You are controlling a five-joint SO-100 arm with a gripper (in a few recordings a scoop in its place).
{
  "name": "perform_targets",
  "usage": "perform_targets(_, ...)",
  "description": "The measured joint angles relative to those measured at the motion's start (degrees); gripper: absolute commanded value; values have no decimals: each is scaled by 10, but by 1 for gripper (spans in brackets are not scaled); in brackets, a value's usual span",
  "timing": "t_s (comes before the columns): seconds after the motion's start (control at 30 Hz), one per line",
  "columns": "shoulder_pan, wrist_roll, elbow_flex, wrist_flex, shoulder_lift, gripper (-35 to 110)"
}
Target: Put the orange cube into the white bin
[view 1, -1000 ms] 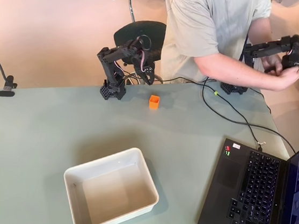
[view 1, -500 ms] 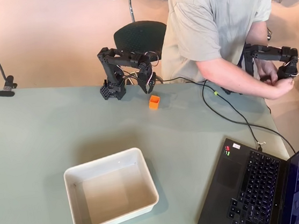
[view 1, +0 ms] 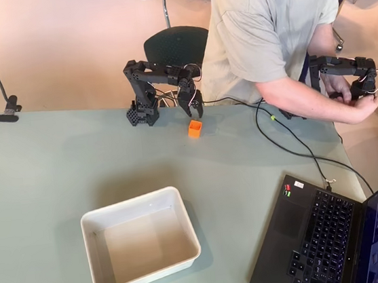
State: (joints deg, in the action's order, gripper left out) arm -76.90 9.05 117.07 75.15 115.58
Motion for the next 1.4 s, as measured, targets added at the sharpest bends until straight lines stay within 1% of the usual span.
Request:
perform_targets(0.13, -2, 7, 7, -2, -41, 52)
perform_targets(0.23, -5, 34, 7, -2, -92, 55)
perform_targets(0.4, -1, 62, 7, -4, -142, 55)
perform_targets(0.57, -1, 64, 8, -5, -148, 55)
perform_targets(0.83, -13, 64, 8, -7, -221, 55)
perform_targets(0.93, -12, 64, 8, -8, -225, 55)
perform_targets(1.17, -12, 64, 8, -58, -226, 55)
perform_targets(1.4, -12, 64, 8, -63, -226, 54)
